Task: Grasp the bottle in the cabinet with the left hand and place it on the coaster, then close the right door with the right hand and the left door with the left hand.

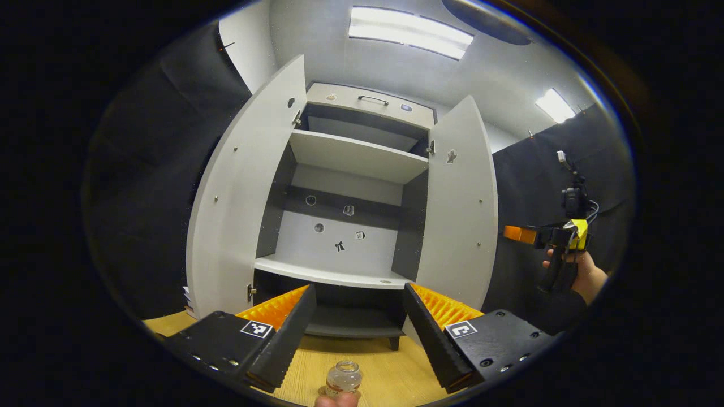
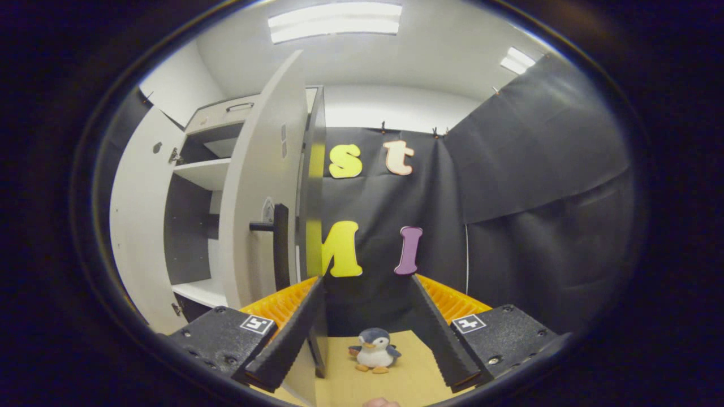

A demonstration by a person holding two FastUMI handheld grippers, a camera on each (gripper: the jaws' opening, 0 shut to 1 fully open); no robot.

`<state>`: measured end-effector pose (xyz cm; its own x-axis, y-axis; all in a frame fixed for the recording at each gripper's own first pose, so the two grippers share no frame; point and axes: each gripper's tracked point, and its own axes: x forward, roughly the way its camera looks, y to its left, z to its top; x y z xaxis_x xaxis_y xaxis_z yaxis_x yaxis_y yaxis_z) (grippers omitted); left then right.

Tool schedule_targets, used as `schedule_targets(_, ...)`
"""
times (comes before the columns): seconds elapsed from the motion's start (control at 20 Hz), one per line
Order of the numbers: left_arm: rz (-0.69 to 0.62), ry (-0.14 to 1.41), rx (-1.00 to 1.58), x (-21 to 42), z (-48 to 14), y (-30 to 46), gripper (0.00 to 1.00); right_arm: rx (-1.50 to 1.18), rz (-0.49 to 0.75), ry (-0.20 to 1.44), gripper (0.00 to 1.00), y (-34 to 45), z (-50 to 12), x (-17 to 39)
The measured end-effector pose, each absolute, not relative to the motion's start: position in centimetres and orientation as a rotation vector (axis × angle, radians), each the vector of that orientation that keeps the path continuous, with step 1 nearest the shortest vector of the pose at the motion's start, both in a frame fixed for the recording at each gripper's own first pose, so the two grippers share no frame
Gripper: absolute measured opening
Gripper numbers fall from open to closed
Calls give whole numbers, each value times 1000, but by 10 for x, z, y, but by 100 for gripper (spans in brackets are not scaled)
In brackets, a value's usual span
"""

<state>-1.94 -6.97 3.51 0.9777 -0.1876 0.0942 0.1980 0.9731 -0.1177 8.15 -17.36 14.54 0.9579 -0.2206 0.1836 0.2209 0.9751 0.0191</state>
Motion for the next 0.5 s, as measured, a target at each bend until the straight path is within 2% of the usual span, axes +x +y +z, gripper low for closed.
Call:
schedule_targets(0.15, -166, -72, -116, -17, 30, -62, 99, 0, -212, -171, 99, -165, 139, 93)
schedule_targets(0.2, -155, -72, -112, -16, 29, -58, 99, -14, -215, -182, 92, -165, 140, 93)
schedule_targets(0.25, -141, -71, -110, -15, 28, -53, 99, -30, -218, -188, 92, -165, 141, 92)
schedule_targets(0.3, -127, -73, -110, -14, 28, -49, 99, -45, -221, -189, 95, -164, 141, 91)
schedule_targets(0.35, -117, -74, -110, -13, 28, -45, 99, -64, -223, -189, 92, -163, 143, 91)
schedule_targets(0.4, -110, -74, -104, -11, 28, -42, 99, -83, -228, -192, 95, -162, 143, 90)
schedule_targets(0.5, -105, -77, -94, -12, 27, -42, 99, -90, -226, -191, 95, -159, 144, 88)
